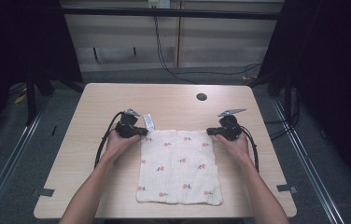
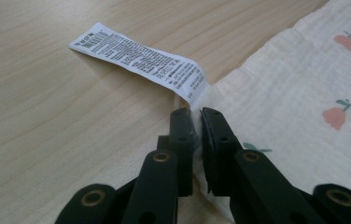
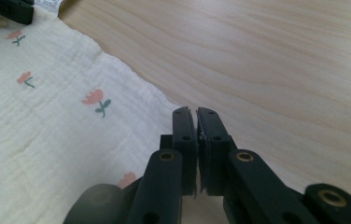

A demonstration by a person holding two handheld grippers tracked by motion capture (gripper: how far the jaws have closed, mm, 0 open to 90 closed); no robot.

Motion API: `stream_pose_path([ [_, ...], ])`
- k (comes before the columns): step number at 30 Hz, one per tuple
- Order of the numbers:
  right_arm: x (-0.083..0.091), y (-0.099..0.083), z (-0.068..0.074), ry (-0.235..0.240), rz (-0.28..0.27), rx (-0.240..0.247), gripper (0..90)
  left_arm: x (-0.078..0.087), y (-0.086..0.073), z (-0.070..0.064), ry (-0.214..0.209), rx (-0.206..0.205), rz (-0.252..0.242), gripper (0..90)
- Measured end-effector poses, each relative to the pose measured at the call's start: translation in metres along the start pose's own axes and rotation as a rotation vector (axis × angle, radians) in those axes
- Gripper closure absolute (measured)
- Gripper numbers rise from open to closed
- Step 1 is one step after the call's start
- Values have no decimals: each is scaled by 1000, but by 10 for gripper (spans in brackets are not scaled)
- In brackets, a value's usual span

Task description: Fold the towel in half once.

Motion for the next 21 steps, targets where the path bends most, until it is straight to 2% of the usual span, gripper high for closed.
stream_pose_path([
  [3,2,1,0,5,-6,3,870,-2,0,-3,-19,28,-21,851],
  [7,6,4,-1,16,-22,-1,870,1,0,-5,-26,20,-28,851],
  [11,13,7,-2,26,-51,-14,870,14,4,-5,-18,11,-50,850],
  [12,15,9,-2,28,-60,-15,870,23,8,-6,-23,13,-78,850],
  [15,19,13,-2,33,-74,-18,870,35,15,-5,-34,32,-121,851],
  [17,22,18,-3,28,-79,-15,870,40,19,-4,-24,35,-143,851],
  [21,27,25,-3,33,-101,-15,870,50,25,-6,-35,36,-175,850],
])
Point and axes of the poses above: each handheld gripper's, and its own axes: x roughly backward along the jaws, y roughly out of its top, z roughly to its left, the point moved 7 cm from there along -x, roughly forward along the jaws, and after that the axes turned 5 degrees about z, right-handed, at the moved point
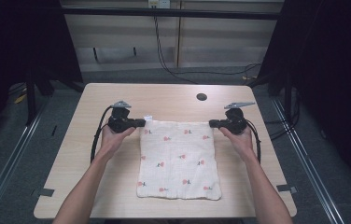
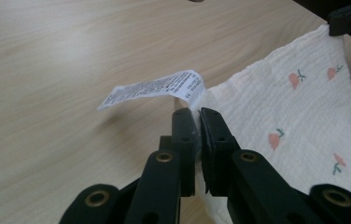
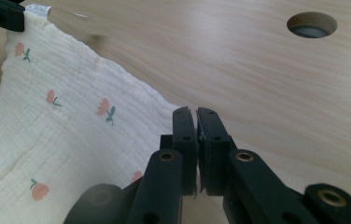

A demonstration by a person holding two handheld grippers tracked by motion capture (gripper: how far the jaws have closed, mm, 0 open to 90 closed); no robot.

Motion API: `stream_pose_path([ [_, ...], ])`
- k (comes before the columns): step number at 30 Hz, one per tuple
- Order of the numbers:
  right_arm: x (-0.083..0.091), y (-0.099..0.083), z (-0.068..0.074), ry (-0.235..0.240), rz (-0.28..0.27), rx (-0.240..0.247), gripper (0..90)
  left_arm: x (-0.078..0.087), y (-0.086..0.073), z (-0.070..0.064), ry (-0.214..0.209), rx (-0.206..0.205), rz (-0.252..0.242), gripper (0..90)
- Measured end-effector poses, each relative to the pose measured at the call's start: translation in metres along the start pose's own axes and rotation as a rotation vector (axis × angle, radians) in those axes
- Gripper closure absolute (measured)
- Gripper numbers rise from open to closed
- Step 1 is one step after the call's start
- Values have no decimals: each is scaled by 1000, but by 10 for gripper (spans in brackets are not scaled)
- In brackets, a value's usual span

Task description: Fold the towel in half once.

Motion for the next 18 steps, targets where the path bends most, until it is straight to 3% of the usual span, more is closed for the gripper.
stream_pose_path([
  [4,6,5,1,13,-35,-6,871,8,2,-3,-7,-12,-16,850],
  [13,38,11,18,18,-75,32,872,43,4,-35,3,-128,-47,851],
  [15,44,10,22,16,-81,43,872,50,3,-41,-27,-129,-72,851],
  [18,53,8,30,27,-93,50,873,56,-2,-46,-66,-138,-73,851],
])
Point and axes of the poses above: each handheld gripper's, and its own axes: x roughly backward along the jaws, y roughly out of its top, z roughly to its left, the point moved 7 cm from there along -x, roughly forward along the jaws, and after that the axes turned 5 degrees about z, right-handed, at the moved point
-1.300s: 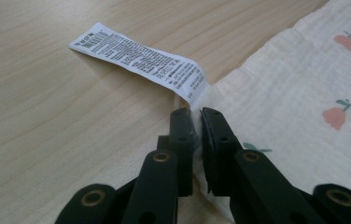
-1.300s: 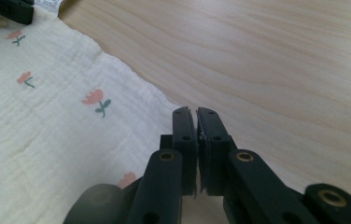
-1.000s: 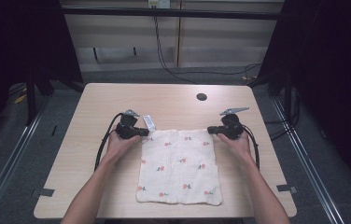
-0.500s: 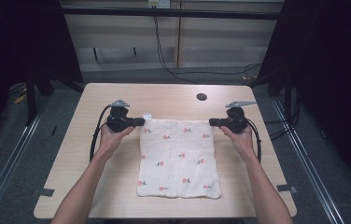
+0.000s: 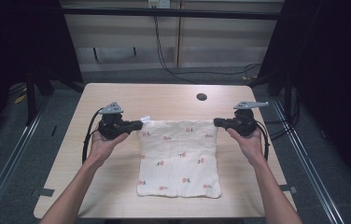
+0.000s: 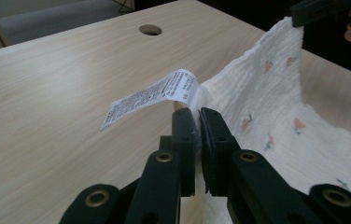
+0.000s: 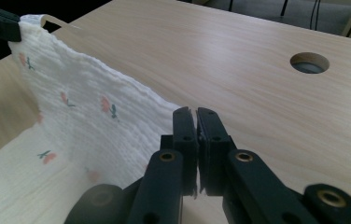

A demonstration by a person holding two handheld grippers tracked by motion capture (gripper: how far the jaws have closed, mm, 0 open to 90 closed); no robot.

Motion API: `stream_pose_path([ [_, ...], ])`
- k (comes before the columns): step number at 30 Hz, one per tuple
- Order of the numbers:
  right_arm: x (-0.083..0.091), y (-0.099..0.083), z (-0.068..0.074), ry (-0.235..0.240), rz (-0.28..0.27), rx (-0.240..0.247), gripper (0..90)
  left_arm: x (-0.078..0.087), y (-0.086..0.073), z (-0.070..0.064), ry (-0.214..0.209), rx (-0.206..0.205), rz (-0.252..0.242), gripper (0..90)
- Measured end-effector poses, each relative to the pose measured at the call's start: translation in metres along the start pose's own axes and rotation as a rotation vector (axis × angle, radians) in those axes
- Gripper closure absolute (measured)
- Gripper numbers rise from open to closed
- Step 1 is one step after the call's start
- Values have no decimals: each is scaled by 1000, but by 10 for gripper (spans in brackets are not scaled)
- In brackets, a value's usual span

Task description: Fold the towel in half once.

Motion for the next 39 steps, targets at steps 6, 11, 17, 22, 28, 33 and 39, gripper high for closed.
stream_pose_path([
  [6,10,-8,14,46,-14,27,874,7,-11,-12,-51,-15,-7,852],
  [11,21,-17,31,78,-20,53,874,16,-23,-23,-66,-23,-12,852],
  [17,33,-27,38,77,-25,58,875,28,-25,-33,-77,-8,-51,852],
  [22,47,-35,46,82,-39,65,874,33,-27,-44,-95,-33,-56,851],
  [28,58,-51,63,96,-30,77,875,37,-40,-59,-108,-46,-18,852],
  [33,63,-60,71,102,-14,94,875,40,-54,-64,-116,-32,1,852],
  [39,59,-74,80,97,27,113,875,40,-67,-76,-113,-64,52,853],
])
Point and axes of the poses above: each handheld gripper's, and its own axes: x roughly backward along the jaws, y roughly out of its top, z roughly to its left, the point moved 7 cm from there along -x, roughly forward along the jaws, and after that the axes turned 5 degrees about z, right-handed, at the moved point
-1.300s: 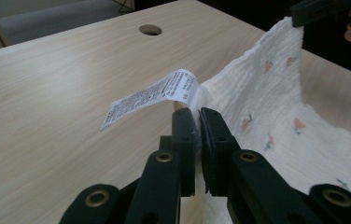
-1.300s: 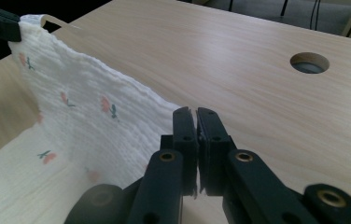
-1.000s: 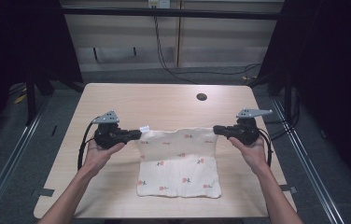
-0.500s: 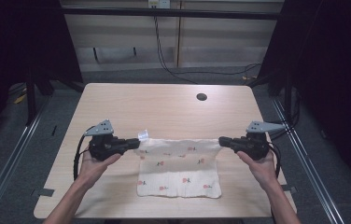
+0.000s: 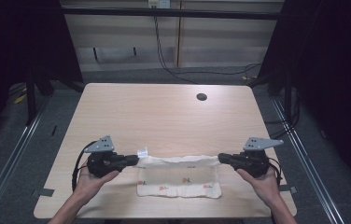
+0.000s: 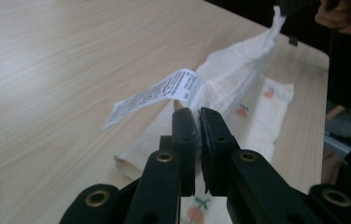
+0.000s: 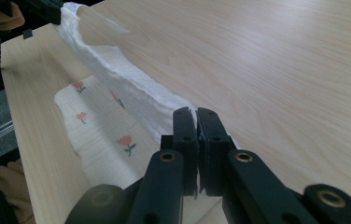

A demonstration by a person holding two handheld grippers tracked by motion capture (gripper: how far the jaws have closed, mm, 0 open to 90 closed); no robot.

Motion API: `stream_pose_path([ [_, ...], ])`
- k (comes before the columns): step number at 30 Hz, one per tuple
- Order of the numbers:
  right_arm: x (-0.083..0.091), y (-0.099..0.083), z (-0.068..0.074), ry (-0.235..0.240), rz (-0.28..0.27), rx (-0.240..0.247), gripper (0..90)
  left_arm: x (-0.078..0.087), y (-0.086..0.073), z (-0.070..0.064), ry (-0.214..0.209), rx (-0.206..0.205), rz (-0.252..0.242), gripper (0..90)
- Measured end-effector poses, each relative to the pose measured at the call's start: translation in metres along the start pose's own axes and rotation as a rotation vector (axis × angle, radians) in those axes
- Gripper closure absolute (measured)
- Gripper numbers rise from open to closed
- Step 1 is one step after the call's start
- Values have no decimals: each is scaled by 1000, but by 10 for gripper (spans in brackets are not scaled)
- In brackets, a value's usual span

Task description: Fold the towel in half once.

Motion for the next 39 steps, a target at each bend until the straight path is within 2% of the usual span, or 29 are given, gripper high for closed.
stream_pose_path([
  [3,1,-4,1,-2,5,2,875,-1,-5,-1,2,6,16,853],
  [4,1,-8,4,4,9,-1,875,-6,-13,-1,-6,19,33,852],
  [6,0,-16,7,2,26,9,875,-13,-23,-3,-8,16,65,852],
  [7,0,-16,7,2,26,9,875,-13,-23,-3,-8,16,65,852],
  [8,-3,-24,9,6,45,10,874,-19,-30,-4,-14,29,81,852],
  [9,-3,-27,10,10,50,4,874,-19,-30,-4,-14,29,81,852],
  [10,-4,-29,11,11,52,5,874,-19,-31,-4,6,19,69,852],
  [13,-6,-35,11,9,59,-1,874,-19,-32,-7,3,6,85,852],
  [14,-10,-41,10,11,68,-10,874,-23,-37,-10,-1,1,108,852],
  [16,-11,-44,10,10,79,-14,874,-26,-40,-11,-8,0,119,851],
  [17,-14,-50,11,14,105,-8,873,-27,-42,-13,-13,-2,130,850],
  [20,-13,-54,14,25,106,-12,871,-28,-47,-17,-33,-10,152,846],
  [22,-14,-60,15,28,127,-13,866,-30,-53,-19,-45,-15,176,839],
  [28,-17,-72,21,38,166,-9,849,-29,-58,-29,-69,-38,205,818],
  [34,-18,-77,22,38,187,-8,814,-30,-65,-32,-90,-23,232,767],
  [39,-15,-78,22,22,196,-15,760,-27,-64,-32,-103,-7,209,708],
])
Point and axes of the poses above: each handheld gripper's, and its own axes: x roughly backward along the jaws, y roughly out of its top, z roughly to its left, the point moved 7 cm from there along -x, roughly forward along the jaws, and after that the axes turned 5 degrees about z, right-handed, at the moved point
